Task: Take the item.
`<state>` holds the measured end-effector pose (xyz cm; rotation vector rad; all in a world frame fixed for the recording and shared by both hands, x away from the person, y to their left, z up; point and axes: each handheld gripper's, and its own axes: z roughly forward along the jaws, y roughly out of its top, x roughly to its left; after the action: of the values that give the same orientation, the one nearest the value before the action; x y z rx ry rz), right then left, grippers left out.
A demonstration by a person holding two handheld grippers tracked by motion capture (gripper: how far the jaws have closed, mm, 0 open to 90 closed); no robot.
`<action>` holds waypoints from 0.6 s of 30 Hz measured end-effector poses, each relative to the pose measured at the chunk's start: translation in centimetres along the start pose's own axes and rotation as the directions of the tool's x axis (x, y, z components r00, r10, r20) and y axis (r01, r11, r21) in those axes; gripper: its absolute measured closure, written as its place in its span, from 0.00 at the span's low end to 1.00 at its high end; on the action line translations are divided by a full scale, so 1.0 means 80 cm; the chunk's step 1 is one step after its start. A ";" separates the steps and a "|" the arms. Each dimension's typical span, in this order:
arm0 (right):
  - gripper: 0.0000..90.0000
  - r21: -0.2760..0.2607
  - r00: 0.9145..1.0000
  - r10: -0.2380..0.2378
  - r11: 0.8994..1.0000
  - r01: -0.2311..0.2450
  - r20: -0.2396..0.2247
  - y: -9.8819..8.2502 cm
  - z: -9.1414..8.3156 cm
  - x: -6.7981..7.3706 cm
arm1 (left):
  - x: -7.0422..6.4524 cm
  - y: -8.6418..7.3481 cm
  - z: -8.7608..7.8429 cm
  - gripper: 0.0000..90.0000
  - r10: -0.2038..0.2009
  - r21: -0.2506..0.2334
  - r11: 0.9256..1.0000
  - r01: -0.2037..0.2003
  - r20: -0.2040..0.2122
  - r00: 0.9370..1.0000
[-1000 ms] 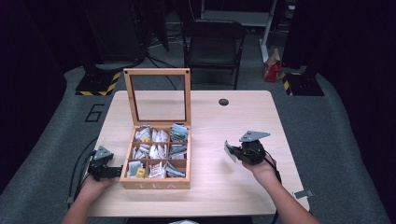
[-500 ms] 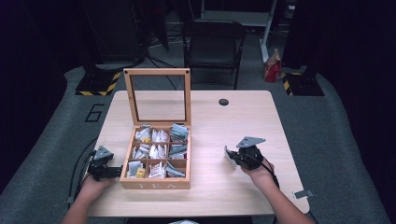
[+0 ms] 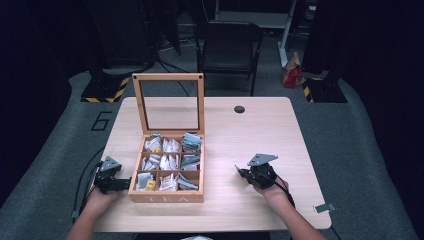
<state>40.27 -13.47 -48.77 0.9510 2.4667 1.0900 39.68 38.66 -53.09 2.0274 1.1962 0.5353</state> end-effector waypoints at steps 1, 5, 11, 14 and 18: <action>0.97 0.007 1.000 -0.001 1.000 0.001 -0.003 -0.001 0.001 0.003 | 0.000 0.000 0.000 0.17 0.000 0.000 1.000 0.000 0.000 1.000; 0.96 0.015 1.000 0.003 1.000 -0.002 -0.014 -0.003 0.006 0.008 | 0.000 0.000 0.000 0.17 0.000 0.000 1.000 0.000 0.000 1.000; 0.91 0.016 0.999 0.005 1.000 -0.005 -0.039 -0.003 0.010 0.014 | 0.000 0.000 0.000 0.17 0.000 0.000 1.000 0.000 0.000 1.000; 0.86 0.014 0.999 0.013 1.000 -0.012 -0.045 -0.002 0.011 0.015 | 0.000 0.000 0.000 0.17 0.000 0.000 1.000 0.000 0.000 1.000; 0.77 0.009 0.998 0.027 1.000 -0.026 -0.064 -0.001 0.010 0.018 | 0.000 0.000 0.000 0.16 0.000 0.000 1.000 0.000 0.000 1.000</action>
<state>39.57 -12.10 -49.33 0.9686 2.5180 1.1368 39.68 38.66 -53.09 2.0268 1.1964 0.5356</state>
